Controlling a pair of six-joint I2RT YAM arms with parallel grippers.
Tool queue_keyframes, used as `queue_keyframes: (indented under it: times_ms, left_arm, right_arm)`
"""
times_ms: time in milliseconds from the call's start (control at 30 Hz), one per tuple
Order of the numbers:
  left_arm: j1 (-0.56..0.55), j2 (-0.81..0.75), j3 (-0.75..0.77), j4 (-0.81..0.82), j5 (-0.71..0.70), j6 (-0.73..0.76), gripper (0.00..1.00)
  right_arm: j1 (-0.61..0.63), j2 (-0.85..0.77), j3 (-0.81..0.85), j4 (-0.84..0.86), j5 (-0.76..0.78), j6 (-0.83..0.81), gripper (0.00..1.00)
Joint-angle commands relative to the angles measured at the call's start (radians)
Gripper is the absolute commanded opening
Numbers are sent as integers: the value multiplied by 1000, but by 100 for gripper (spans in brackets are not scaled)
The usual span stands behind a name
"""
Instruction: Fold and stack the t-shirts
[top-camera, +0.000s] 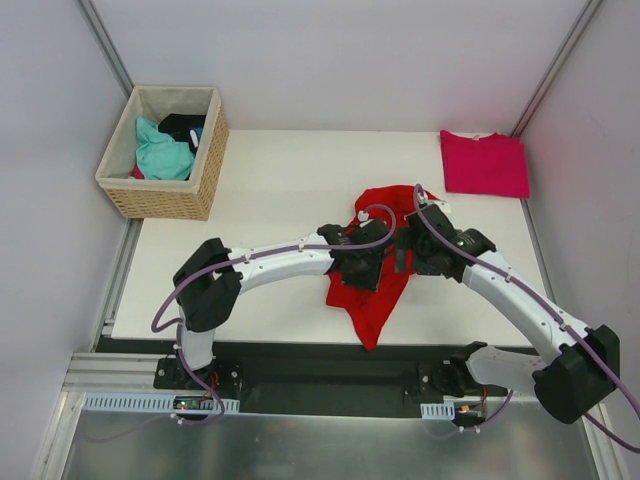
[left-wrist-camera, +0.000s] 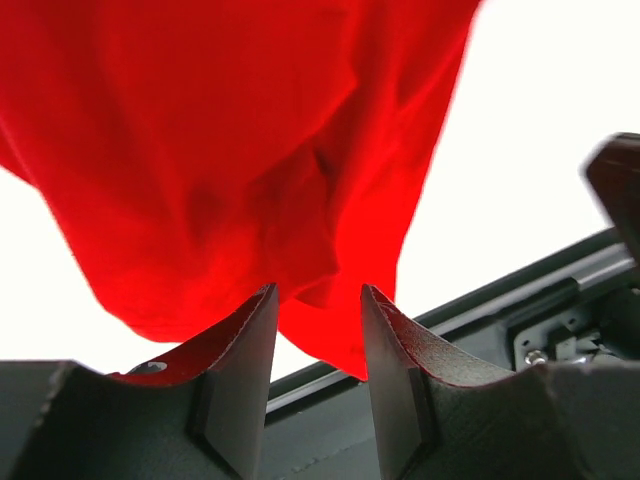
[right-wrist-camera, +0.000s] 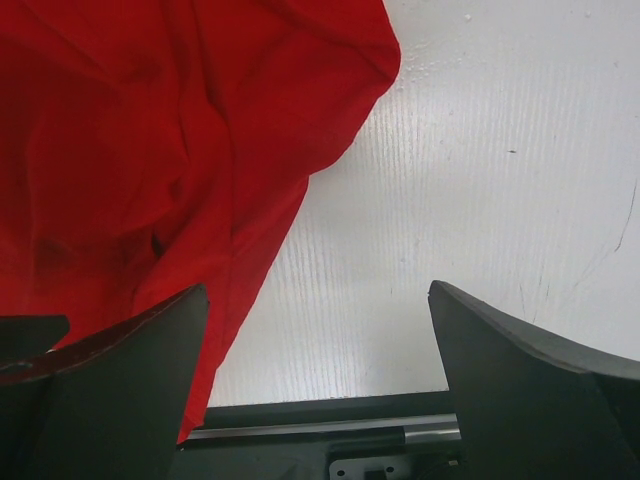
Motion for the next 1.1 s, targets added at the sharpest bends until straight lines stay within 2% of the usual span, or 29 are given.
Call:
queue_keyframes:
  times_ms: [0, 667, 800, 833, 867, 1067]
  left_arm:
    - [-22, -1, 49, 0, 23, -1, 38]
    - [-24, 50, 38, 0, -17, -7, 35]
    - [-16, 47, 35, 0, -23, -9, 27]
    - [-13, 45, 34, 0, -23, -7, 18]
    - [-10, 45, 32, 0, -22, -10, 15]
    - [-4, 50, 25, 0, -26, -9, 13]
  right_arm:
    - [9, 12, 28, -15, 18, 16, 96]
    - [31, 12, 22, -13, 25, 27, 96]
    - [31, 13, 19, -15, 25, 27, 96]
    - [32, 13, 16, -12, 25, 27, 96]
    - [32, 15, 17, -10, 23, 27, 96]
    - [35, 12, 17, -10, 22, 28, 96]
